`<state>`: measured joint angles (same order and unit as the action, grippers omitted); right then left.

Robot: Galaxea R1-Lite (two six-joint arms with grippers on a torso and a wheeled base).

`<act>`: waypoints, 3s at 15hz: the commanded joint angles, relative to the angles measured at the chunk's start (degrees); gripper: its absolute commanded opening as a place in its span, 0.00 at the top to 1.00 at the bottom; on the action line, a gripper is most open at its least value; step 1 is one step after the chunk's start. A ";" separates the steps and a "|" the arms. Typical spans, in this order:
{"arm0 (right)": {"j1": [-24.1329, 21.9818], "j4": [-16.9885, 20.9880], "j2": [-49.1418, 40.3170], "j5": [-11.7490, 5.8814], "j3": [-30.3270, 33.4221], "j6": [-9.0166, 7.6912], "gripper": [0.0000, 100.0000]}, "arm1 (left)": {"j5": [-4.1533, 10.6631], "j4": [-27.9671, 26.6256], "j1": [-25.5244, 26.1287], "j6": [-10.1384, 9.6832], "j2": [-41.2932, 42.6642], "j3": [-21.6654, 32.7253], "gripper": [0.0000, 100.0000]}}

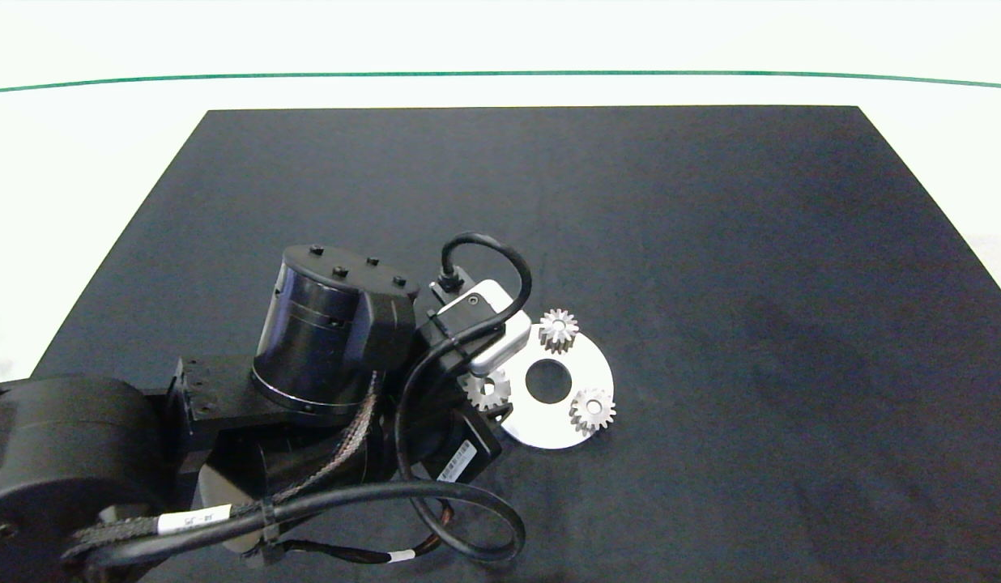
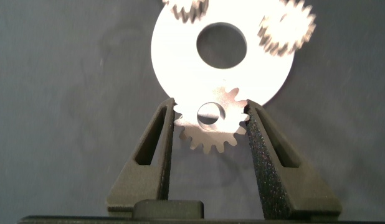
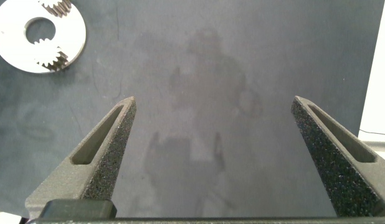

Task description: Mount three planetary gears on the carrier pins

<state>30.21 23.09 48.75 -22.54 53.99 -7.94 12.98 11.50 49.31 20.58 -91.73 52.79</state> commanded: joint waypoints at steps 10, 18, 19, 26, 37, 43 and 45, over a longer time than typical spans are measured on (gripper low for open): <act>0.11 0.47 0.47 -0.05 -0.29 -0.06 0.00 | 0.11 0.11 1.93 0.52 -6.53 5.49 1.00; 0.11 0.47 0.29 -0.05 -0.38 -0.06 0.00 | 0.11 -0.69 -0.62 1.66 -5.91 5.13 1.00; 0.11 0.47 0.29 -0.05 -0.38 -0.06 0.00 | 0.20 -0.69 -0.53 1.66 -5.91 5.13 1.00; 0.03 0.47 0.29 -0.05 -0.38 -0.06 0.00 | 0.29 -0.60 -0.53 1.48 -6.44 3.82 1.00; 0.03 0.47 0.38 -0.05 -0.29 0.03 0.00 | 0.38 -0.16 -0.53 1.92 -7.14 4.08 1.00; 0.11 0.47 0.38 0.13 -0.64 0.03 0.00 | 0.38 -0.07 -1.59 2.80 -6.88 4.61 1.00; 0.11 0.47 0.38 0.13 -0.64 0.03 0.00 | 0.38 -0.16 -2.03 3.15 -6.70 4.61 1.00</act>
<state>30.28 23.43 49.09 -22.30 53.33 -7.85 13.25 11.29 47.48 23.64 -98.65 57.36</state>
